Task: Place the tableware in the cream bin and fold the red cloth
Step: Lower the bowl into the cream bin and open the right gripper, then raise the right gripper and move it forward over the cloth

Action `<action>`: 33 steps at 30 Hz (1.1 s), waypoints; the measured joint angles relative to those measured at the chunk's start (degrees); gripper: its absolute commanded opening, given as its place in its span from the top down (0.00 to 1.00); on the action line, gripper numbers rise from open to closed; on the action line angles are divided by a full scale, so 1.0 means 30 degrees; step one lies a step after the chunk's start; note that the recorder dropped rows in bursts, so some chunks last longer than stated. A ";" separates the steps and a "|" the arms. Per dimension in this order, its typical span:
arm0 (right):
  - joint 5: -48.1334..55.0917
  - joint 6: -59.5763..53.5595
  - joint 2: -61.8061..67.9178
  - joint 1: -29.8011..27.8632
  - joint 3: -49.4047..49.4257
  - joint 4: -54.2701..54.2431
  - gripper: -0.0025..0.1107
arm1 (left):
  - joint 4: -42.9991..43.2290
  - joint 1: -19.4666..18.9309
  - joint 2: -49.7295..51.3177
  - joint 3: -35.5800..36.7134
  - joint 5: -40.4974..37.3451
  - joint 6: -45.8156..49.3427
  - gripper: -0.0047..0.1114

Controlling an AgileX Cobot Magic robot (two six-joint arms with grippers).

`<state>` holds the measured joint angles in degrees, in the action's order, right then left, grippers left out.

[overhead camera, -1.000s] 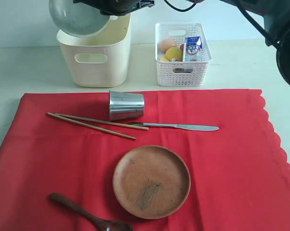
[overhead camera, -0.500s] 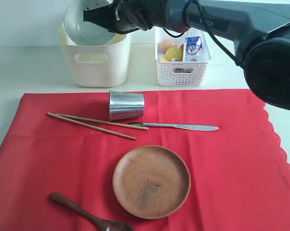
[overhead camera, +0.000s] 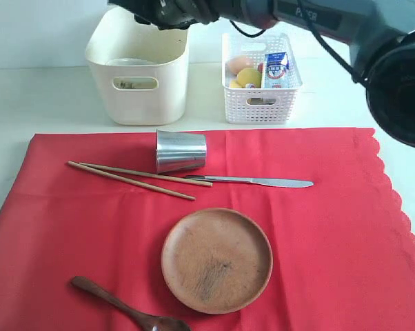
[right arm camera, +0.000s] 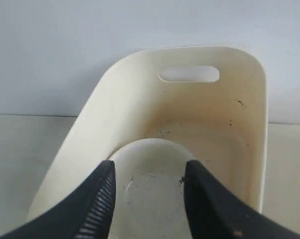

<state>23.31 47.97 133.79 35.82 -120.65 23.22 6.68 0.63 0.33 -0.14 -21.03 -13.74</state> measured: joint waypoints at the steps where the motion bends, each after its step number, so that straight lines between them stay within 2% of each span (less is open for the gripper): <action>1: 0.0353 0.0000 -0.0201 0.0000 0.0000 -0.0333 0.60 | 0.0000 0.0000 0.0000 0.0000 0.0000 0.0000 0.96; 6: 0.2893 -0.0439 -0.1159 0.0031 0.0000 -0.1899 0.60 | 0.0000 0.0000 0.0000 0.0000 0.0000 0.0000 0.96; 15: 0.8118 -0.6005 -0.2714 0.0031 0.0000 -0.4927 0.60 | 0.0000 0.0000 0.0000 0.0000 0.0000 0.0000 0.96; 24: 1.3463 -0.9904 -0.3574 0.0031 0.0000 -0.5309 0.60 | 0.0000 0.0000 0.0000 0.0000 0.0000 0.0000 0.96; 33: 1.5431 -1.0950 -0.3800 0.0031 0.0000 -0.5309 0.60 | 0.0000 0.0000 0.0000 0.0000 0.0000 0.0000 0.96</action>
<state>69.60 15.11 122.39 35.92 -120.65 7.29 6.68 0.63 0.33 -0.14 -21.03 -13.74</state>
